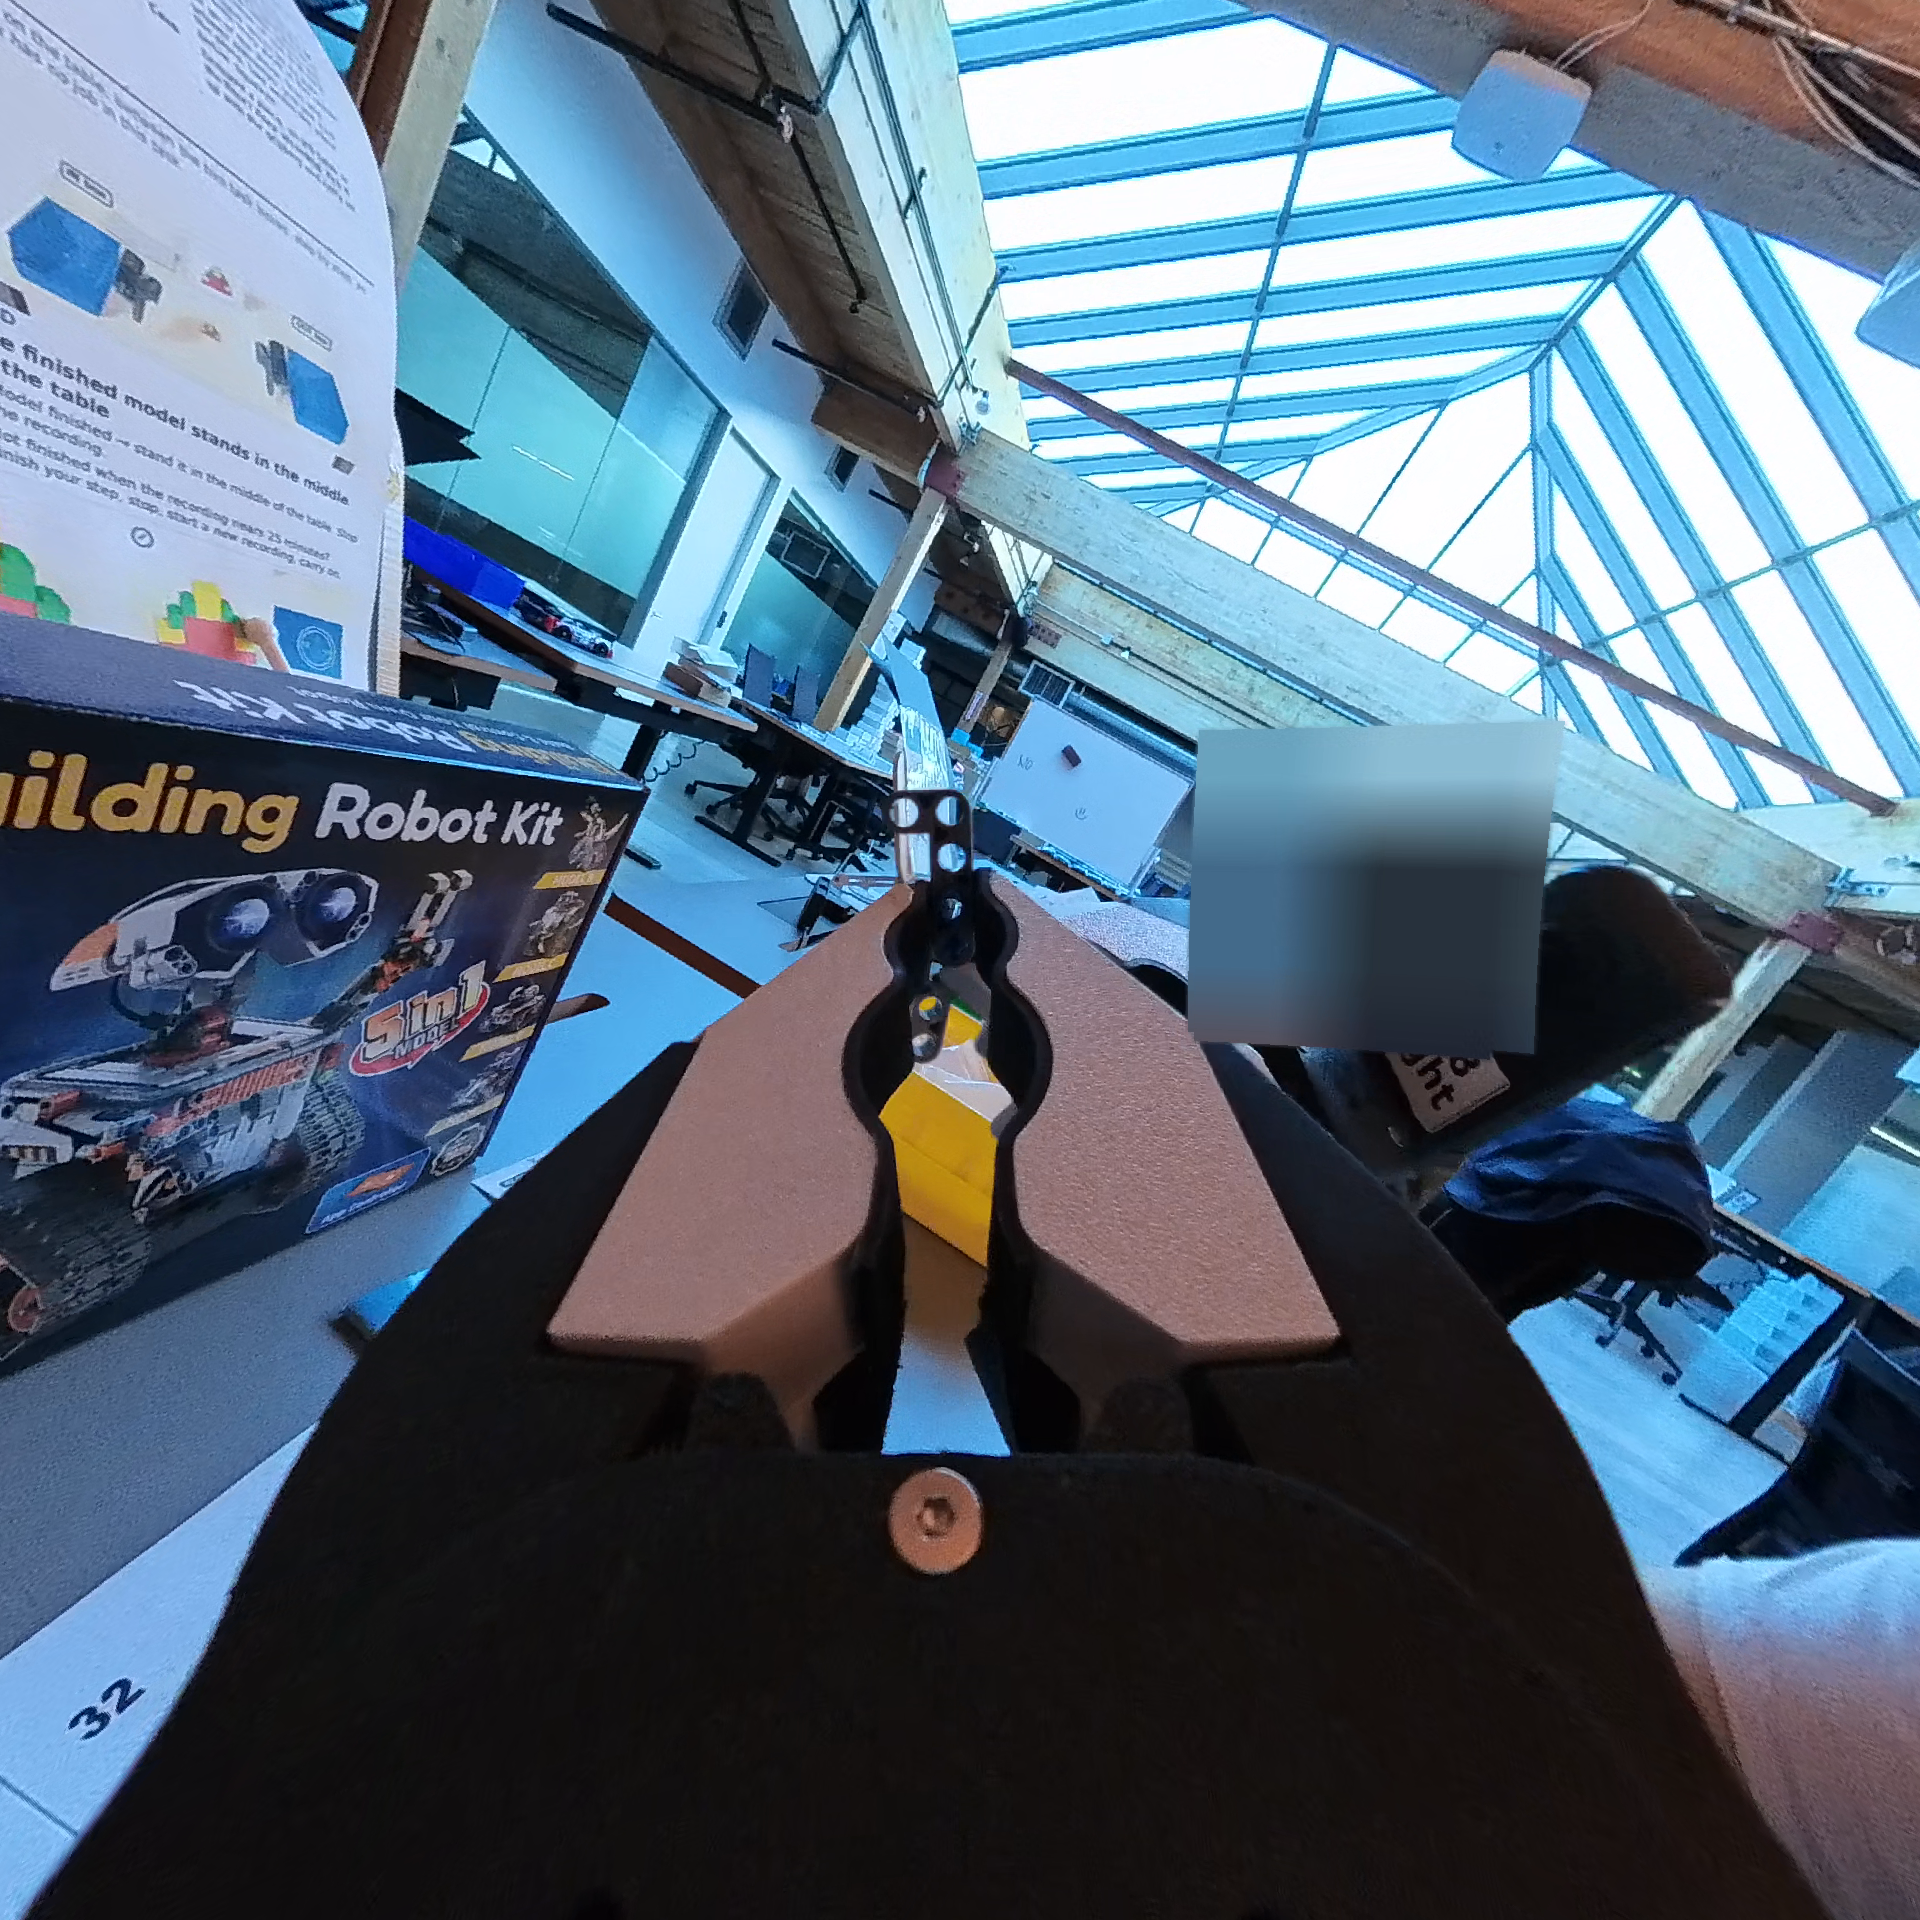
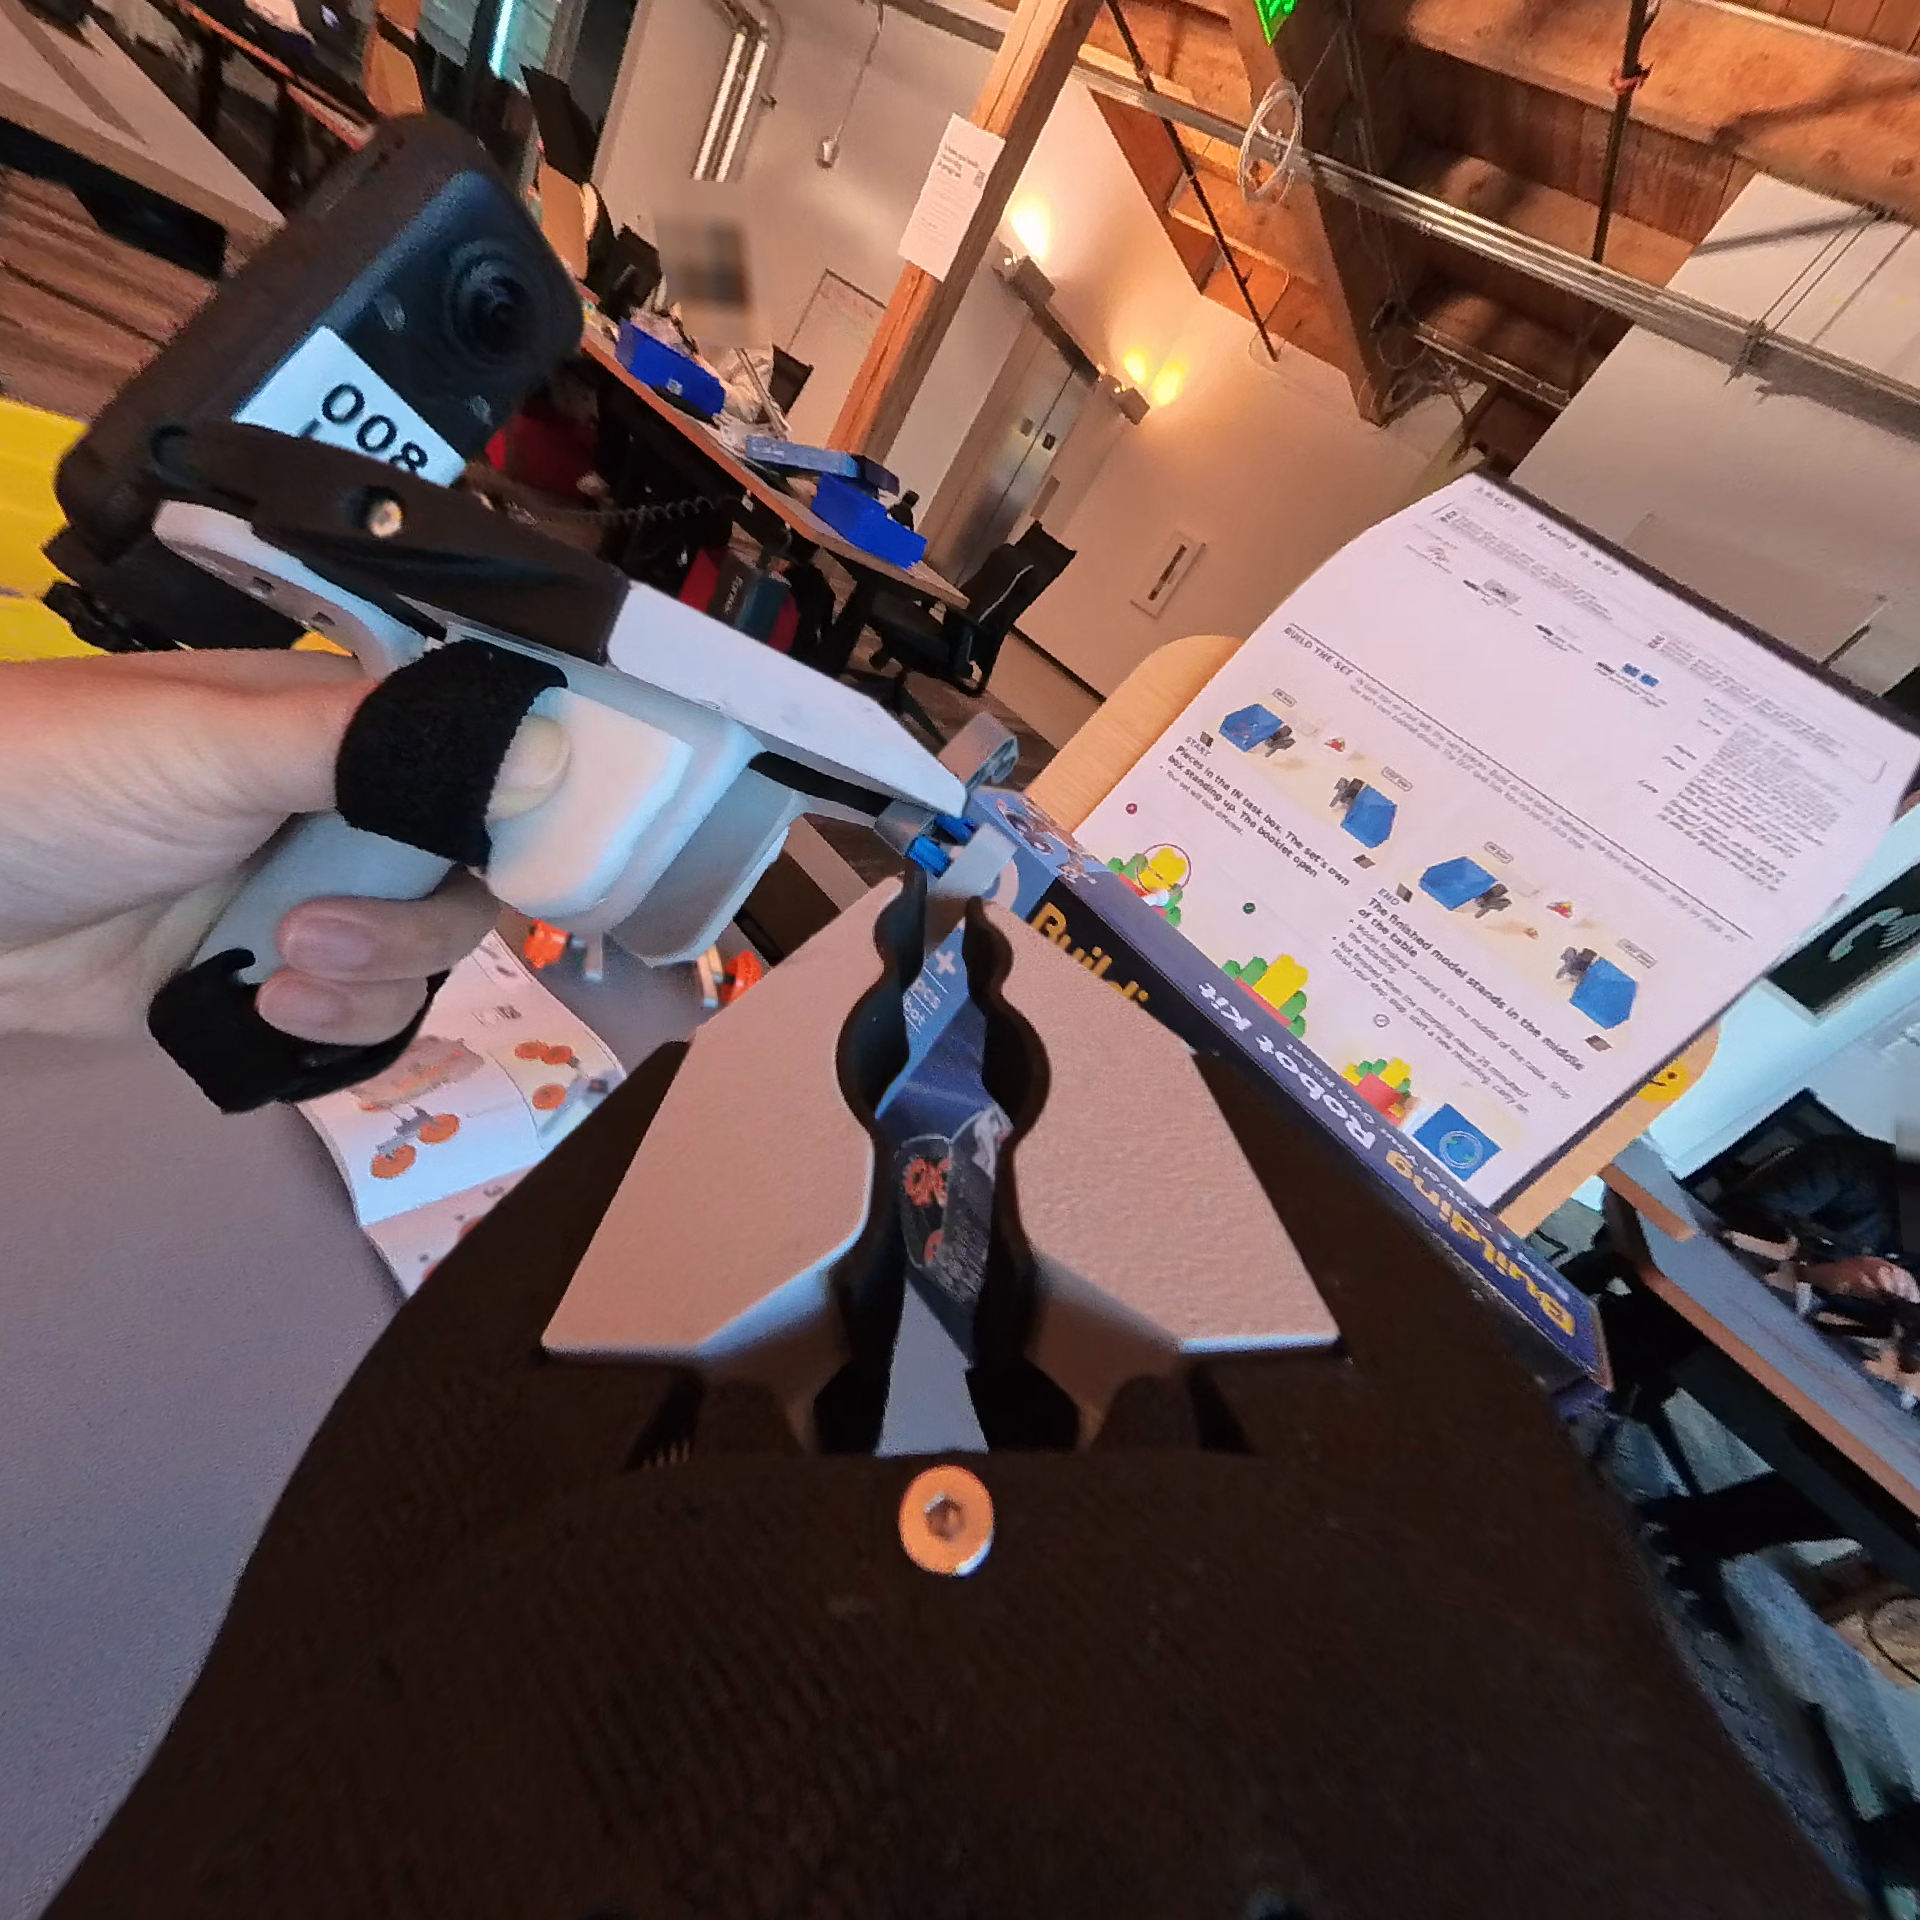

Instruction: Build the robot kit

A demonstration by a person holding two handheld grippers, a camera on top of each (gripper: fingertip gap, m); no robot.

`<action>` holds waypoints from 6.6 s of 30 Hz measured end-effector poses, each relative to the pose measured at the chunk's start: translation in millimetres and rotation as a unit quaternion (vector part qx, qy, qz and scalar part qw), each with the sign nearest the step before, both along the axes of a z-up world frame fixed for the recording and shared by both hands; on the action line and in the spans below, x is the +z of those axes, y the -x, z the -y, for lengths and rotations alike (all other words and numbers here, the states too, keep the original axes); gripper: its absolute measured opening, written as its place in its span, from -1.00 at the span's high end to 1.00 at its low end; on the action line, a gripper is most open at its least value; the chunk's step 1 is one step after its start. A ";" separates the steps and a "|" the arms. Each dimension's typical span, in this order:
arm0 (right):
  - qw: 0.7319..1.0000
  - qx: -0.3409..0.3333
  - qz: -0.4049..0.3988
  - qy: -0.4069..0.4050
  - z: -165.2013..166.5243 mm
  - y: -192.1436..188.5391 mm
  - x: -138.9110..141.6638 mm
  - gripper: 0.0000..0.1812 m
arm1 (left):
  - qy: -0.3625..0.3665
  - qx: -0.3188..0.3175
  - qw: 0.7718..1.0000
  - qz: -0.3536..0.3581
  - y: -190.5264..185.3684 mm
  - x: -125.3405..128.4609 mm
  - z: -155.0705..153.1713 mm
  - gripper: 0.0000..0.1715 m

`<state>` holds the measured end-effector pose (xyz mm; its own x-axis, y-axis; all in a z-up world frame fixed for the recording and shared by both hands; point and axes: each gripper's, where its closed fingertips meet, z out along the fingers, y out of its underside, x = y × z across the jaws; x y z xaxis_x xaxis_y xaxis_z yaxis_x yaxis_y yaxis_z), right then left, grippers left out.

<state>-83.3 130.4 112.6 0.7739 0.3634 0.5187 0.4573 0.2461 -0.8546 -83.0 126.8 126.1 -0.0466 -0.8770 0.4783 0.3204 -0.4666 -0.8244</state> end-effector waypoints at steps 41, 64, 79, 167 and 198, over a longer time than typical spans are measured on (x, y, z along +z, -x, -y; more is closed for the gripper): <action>0.996 -0.030 0.061 0.058 -7.2 2.0 -24.1 1.00 | -0.001 0.000 1.000 -0.031 -6.8 -19.5 -6.3 0.95; 0.845 0.276 0.171 0.425 25.1 167.0 -258.0 0.76 | -0.053 0.127 0.990 -0.022 200.2 44.4 -16.1 0.95; 0.895 0.048 0.022 0.442 36.1 187.0 -273.5 0.57 | -0.027 0.044 0.998 0.030 206.5 39.9 -12.2 0.95; 0.984 0.136 0.041 0.110 43.6 -22.3 -168.1 0.58 | 0.231 -0.314 0.905 -0.170 -39.7 -173.4 31.6 0.94; 0.994 0.064 0.007 0.088 26.1 -31.4 -161.0 0.58 | 0.201 -0.245 0.938 -0.138 -50.7 -165.5 15.6 0.94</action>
